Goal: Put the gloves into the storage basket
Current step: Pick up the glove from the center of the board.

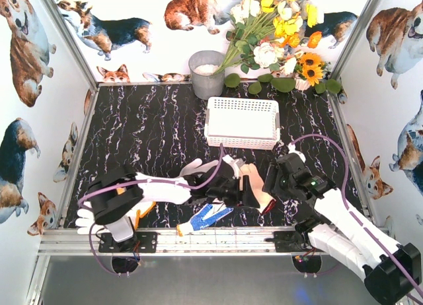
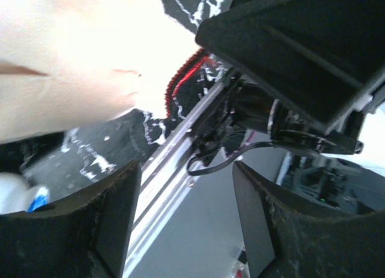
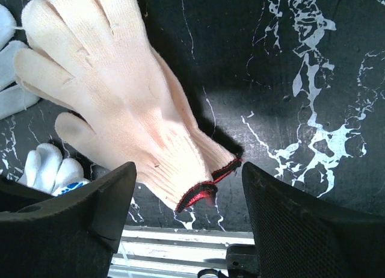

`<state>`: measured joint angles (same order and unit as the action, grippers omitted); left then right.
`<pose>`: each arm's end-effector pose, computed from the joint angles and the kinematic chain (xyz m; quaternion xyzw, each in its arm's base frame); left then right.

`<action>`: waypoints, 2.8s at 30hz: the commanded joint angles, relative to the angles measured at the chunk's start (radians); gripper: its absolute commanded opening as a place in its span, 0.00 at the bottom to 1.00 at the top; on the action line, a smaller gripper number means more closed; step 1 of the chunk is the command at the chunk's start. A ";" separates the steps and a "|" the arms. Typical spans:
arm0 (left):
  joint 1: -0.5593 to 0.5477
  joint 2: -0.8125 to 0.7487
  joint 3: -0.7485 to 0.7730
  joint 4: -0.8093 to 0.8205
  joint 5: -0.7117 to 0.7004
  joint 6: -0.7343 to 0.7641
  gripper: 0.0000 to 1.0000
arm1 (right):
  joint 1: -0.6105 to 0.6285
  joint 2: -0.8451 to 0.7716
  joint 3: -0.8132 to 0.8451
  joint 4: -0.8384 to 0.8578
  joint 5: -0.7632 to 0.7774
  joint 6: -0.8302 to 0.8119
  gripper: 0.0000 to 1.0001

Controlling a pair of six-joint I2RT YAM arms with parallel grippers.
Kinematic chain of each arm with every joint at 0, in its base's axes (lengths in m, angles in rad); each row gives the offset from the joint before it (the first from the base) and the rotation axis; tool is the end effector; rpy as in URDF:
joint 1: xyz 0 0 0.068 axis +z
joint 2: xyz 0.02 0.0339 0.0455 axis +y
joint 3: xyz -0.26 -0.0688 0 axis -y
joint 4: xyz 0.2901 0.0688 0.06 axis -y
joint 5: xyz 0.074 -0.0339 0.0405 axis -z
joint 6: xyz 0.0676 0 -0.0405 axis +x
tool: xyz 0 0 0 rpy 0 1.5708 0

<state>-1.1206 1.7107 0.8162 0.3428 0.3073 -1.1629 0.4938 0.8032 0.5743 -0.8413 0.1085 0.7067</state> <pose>0.1567 -0.3713 0.1097 0.0564 0.8641 -0.4939 0.0790 0.1825 0.0899 0.1693 0.1161 0.9605 0.0964 0.2338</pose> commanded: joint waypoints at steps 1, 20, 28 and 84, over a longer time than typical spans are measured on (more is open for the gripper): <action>0.020 -0.097 0.032 -0.241 -0.113 0.146 0.57 | -0.051 0.022 0.009 0.069 -0.058 -0.052 0.73; 0.050 0.083 0.107 -0.067 -0.172 0.120 0.30 | -0.255 0.181 -0.086 0.226 -0.268 -0.138 0.48; 0.052 0.150 0.090 -0.040 -0.151 0.102 0.25 | -0.261 0.219 -0.085 0.167 -0.237 -0.069 0.37; 0.048 0.106 0.052 -0.146 -0.012 0.338 0.22 | -0.350 0.629 0.066 0.643 -0.417 -0.148 0.38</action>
<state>-1.0721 1.8099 0.8570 0.2611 0.2955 -0.8516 0.1486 1.3933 0.6121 -0.2768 -0.2916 0.5941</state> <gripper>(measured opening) 0.227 0.407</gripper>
